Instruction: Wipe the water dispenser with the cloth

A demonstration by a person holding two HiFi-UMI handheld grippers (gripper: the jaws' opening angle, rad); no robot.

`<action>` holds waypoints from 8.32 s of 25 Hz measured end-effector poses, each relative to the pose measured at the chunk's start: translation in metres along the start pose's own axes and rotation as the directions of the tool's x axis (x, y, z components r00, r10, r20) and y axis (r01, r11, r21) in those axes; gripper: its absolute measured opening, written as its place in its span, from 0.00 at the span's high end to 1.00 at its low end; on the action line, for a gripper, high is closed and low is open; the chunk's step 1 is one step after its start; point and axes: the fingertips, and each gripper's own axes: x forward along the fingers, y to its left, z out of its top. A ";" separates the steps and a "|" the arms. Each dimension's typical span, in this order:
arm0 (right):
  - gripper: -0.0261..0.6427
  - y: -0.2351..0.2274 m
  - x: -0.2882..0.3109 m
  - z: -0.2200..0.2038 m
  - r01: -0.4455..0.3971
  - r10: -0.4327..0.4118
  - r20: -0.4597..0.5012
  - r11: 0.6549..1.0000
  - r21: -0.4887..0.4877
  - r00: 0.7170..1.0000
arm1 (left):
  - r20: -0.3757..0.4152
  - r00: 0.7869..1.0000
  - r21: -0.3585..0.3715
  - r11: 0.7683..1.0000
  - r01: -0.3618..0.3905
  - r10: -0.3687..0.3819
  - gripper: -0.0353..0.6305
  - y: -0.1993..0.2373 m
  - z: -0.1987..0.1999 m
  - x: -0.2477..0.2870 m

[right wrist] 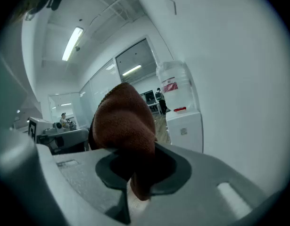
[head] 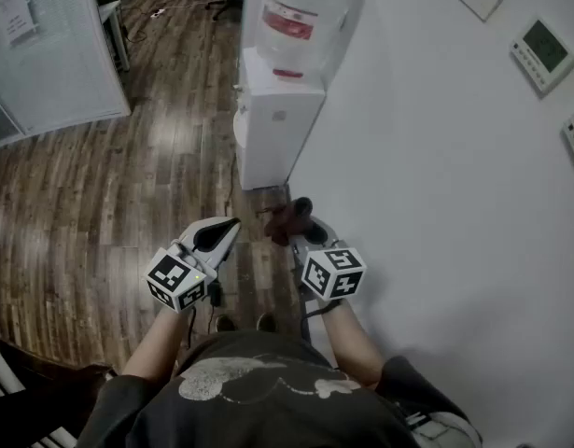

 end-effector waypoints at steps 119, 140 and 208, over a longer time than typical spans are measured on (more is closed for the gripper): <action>0.87 -0.306 0.459 -0.182 0.077 -0.061 0.254 0.995 -0.056 0.965 | -0.002 0.993 0.199 0.974 0.112 -0.114 0.92 0.470 -0.351 0.250; 0.87 -0.261 0.395 0.034 -0.002 0.059 0.514 0.994 -0.111 0.856 | 0.155 0.967 0.342 0.930 0.139 -0.201 0.92 0.400 -0.206 0.266; 0.87 -0.377 0.414 -0.073 0.303 -0.267 0.444 0.953 -0.011 0.855 | -0.017 0.919 0.363 0.854 0.373 -0.394 0.92 0.344 -0.299 0.320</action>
